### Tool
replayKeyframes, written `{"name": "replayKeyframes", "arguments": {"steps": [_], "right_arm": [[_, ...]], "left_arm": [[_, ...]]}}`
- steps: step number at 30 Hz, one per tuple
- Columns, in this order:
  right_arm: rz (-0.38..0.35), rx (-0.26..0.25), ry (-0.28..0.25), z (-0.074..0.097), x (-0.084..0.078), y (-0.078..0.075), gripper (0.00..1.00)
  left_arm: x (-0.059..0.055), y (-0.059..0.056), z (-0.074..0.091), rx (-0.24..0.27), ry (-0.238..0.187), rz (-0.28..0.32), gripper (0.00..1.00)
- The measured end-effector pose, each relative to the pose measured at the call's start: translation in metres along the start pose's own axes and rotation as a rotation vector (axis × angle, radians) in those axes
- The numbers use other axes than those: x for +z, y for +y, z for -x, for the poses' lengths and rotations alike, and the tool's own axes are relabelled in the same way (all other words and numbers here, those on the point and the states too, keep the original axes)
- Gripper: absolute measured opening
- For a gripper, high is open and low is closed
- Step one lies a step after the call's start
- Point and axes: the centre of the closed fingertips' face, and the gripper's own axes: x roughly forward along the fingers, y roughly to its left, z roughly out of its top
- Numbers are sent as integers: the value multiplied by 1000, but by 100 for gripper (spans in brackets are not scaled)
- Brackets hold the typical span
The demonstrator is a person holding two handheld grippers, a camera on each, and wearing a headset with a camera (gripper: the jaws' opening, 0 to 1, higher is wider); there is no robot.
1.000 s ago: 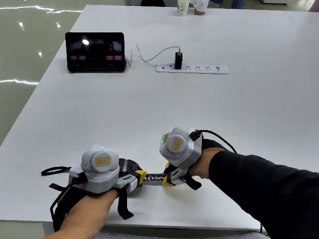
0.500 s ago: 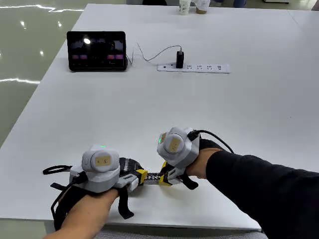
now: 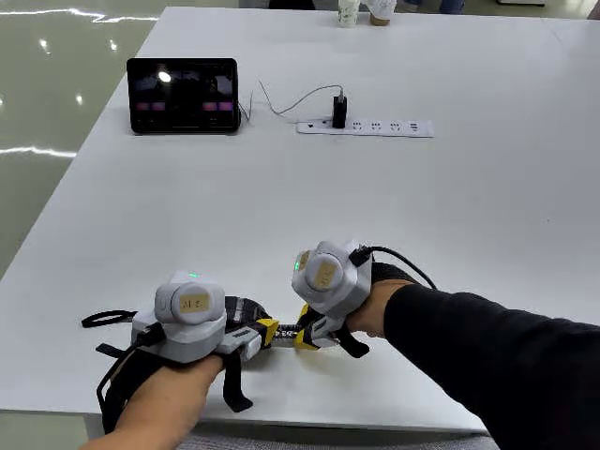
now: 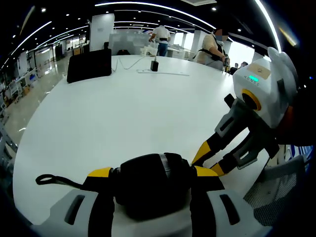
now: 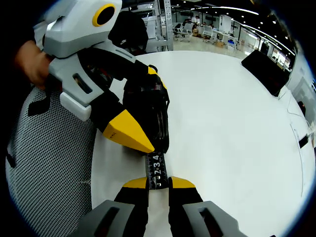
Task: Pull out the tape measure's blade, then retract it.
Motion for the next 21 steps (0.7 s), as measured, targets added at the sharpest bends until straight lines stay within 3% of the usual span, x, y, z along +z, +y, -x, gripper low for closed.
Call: {"name": "replayKeyframes", "arguments": {"steps": [21], "right_arm": [[-16,4,-38,-5,11,1,12]], "left_arm": [[0,0,0,-4,-1,3,57]]}}
